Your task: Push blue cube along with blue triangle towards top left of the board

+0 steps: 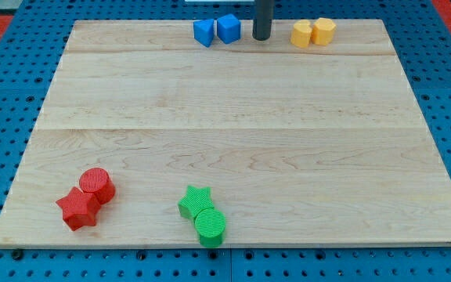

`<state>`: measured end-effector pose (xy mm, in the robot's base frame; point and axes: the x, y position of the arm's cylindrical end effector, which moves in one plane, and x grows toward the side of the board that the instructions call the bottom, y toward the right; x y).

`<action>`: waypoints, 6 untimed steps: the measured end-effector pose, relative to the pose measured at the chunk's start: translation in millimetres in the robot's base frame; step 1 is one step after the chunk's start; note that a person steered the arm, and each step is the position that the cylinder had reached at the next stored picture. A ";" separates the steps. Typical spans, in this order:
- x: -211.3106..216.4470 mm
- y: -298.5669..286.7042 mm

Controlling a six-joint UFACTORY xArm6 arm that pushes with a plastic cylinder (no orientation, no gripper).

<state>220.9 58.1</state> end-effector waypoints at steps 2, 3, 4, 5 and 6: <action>0.8 -71.0; 4.1 -132.0; 4.1 -138.9; -27.4 -133.0; -5.9 -163.7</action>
